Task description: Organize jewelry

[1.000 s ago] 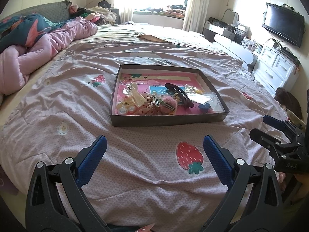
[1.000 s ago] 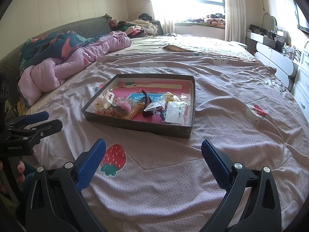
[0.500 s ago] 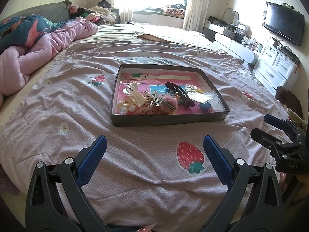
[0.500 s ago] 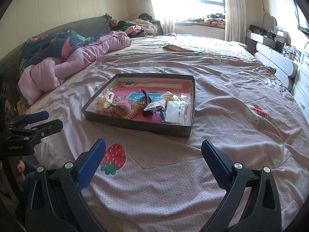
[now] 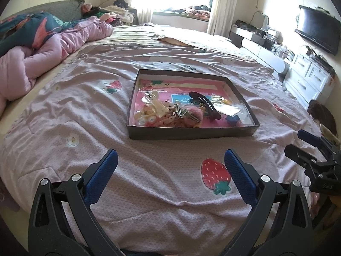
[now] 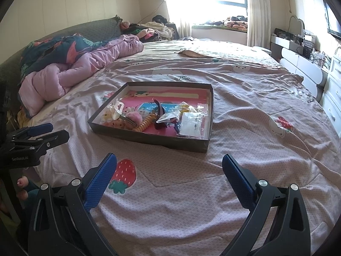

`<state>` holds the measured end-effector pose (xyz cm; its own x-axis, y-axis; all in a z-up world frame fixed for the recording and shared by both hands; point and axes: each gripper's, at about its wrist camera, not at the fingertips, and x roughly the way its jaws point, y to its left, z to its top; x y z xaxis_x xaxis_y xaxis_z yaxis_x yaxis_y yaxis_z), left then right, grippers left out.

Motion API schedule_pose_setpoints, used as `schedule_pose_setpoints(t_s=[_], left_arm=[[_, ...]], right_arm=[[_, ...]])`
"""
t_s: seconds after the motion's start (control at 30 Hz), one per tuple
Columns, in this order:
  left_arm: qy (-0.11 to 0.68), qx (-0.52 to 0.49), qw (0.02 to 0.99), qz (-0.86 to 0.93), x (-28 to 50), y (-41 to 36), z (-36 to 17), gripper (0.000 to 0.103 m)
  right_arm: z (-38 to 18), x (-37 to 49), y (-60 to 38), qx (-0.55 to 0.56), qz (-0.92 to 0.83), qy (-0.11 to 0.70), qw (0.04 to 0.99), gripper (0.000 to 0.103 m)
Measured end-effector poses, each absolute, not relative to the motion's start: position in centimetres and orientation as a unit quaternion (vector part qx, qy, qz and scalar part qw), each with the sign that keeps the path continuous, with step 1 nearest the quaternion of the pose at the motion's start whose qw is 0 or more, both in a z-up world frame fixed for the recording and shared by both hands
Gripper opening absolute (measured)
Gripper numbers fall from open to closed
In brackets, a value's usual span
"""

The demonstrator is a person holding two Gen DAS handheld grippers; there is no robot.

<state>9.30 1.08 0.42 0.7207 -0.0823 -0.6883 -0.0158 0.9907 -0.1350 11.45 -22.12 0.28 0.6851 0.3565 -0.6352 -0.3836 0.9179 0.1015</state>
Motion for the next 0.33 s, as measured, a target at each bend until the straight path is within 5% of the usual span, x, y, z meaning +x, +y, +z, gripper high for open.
schedule_pose_setpoints(t_s=[0.33], left_arm=[[0.400, -0.099, 0.907, 0.088, 14.8, 9.2, -1.7, 0.092]], right_arm=[[-2.1, 18.4, -28.9, -0.004, 0.071, 0.354, 0.933, 0.096]])
